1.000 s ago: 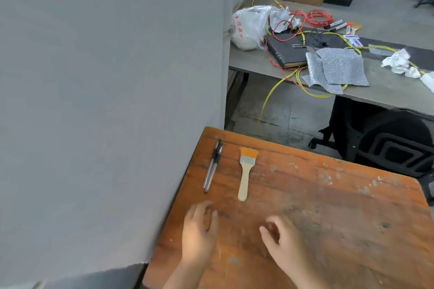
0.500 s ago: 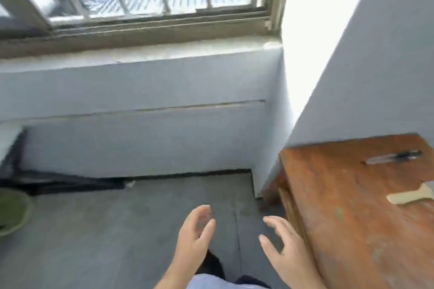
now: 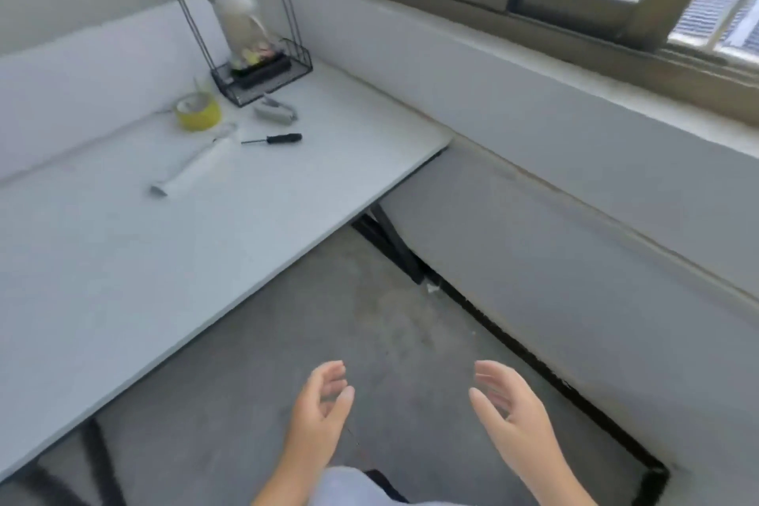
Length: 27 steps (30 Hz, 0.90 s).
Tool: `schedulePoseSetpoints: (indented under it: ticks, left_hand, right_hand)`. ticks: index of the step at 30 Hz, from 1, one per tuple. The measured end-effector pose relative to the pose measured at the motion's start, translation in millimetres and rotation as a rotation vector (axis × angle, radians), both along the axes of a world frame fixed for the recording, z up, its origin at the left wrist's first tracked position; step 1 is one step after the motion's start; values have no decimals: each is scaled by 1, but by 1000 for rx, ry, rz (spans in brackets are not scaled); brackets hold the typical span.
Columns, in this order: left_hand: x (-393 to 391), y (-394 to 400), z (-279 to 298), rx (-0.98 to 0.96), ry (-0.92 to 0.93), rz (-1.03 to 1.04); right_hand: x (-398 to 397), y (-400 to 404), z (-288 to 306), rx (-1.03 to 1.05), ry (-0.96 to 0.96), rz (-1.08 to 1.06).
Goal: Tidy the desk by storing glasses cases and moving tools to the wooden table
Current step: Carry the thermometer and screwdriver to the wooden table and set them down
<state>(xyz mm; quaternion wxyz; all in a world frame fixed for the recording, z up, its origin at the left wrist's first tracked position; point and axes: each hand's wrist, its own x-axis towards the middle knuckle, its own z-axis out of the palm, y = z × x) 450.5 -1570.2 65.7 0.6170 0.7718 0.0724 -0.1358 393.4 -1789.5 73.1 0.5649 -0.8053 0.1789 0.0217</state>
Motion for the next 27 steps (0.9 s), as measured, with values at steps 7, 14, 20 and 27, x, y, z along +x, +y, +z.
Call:
schedulePoseSetpoints:
  ticks: [7,14,20,27]
  left_hand:
    - [83,88,-5,17,-5,250]
    - [155,112,-33,21,91,507]
    - [287,123,-13,16,16,677]
    - [426,133,13,111,-33,723]
  right_hand:
    - [128,72,9,-15,38,200]
    - [250,81,-3,-41,130,243]
    - [422,107,17,-32,15,451]
    - [585,164,19,-186,-49,618]
